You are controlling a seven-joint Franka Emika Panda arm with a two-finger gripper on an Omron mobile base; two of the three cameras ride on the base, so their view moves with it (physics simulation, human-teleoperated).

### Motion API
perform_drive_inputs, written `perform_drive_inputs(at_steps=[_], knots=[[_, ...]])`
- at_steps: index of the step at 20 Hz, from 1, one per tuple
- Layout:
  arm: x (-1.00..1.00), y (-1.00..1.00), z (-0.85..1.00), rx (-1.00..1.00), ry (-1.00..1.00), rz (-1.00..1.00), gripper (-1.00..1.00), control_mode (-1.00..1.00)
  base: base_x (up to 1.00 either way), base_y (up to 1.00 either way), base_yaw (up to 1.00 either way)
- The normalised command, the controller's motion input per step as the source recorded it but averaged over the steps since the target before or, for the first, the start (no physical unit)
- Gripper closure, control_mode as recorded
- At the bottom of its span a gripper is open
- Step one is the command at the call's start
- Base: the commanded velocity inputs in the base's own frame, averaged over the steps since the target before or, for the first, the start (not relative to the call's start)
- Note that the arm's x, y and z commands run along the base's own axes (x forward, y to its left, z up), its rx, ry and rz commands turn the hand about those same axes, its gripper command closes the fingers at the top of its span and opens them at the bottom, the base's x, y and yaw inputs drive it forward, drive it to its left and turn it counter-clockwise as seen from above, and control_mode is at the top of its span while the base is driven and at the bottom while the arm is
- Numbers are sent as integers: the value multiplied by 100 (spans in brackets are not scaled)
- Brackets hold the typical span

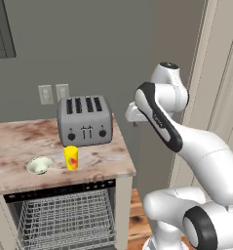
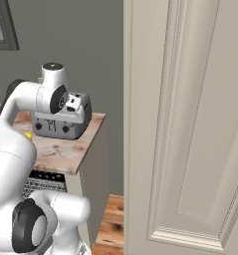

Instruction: Pick up the cup and bowl from the counter, place them in the dishwasher, and close the dishwasher door.

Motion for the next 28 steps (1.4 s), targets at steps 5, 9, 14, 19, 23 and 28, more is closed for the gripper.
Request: perform_drive_inputs(at_steps=[5, 9, 14, 19, 23, 28], knots=[[2, 39, -27, 1, 0, 0, -100, -100, 0, 0, 0], [5, 42, -30, 0, 0, 0, -100, -100, 0, 0, 0], [11, 34, -28, 1, 0, 0, -100, -100, 0, 0, 0], [18, 30, -22, 0, 0, 0, -100, -100, 0, 0, 0], [17, 35, -21, 0, 0, 0, -100, -100, 0, 0, 0], [2, 36, -13, 1, 0, 0, -100, -100, 0, 0, 0]])
